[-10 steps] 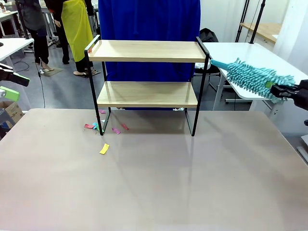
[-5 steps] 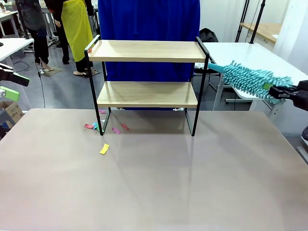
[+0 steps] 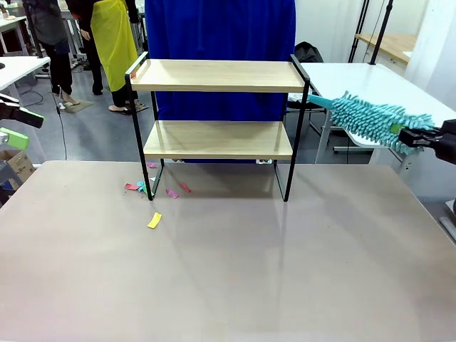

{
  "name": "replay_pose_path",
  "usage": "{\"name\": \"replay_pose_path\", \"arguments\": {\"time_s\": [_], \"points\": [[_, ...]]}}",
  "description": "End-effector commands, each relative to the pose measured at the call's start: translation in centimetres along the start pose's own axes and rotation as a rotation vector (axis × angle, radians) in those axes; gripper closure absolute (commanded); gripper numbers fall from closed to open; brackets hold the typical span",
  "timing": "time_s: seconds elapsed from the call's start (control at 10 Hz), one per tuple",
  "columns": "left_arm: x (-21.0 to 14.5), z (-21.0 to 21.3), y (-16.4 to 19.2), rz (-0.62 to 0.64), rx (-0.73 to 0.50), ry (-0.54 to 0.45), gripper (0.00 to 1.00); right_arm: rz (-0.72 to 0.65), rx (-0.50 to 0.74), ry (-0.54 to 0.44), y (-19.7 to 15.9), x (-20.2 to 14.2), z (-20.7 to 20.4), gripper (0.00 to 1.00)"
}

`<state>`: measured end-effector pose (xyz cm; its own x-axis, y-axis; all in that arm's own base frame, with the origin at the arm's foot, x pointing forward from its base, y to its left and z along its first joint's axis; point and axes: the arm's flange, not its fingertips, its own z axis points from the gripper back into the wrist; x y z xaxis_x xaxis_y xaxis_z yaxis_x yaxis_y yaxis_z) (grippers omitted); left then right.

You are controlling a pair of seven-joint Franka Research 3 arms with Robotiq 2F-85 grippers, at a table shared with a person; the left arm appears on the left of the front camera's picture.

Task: Clean the shelf.
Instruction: Hand the Duster back to the human.

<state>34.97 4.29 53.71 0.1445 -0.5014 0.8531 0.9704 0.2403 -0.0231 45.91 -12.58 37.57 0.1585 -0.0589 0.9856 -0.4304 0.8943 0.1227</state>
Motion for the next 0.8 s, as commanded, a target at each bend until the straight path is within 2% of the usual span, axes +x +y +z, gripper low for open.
{"name": "replay_pose_path", "arguments": {"time_s": [0.0,0.7], "points": [[0.04,-0.06,0.02,-0.021,-0.001,-0.029,0.00,-0.012,-0.058,-0.033,0.47,0.14,0.04,0.83],[0.04,-0.06,0.02,-0.021,-0.001,-0.029,0.00,-0.012,-0.058,-0.033,0.47,0.14,0.04,0.83]]}}
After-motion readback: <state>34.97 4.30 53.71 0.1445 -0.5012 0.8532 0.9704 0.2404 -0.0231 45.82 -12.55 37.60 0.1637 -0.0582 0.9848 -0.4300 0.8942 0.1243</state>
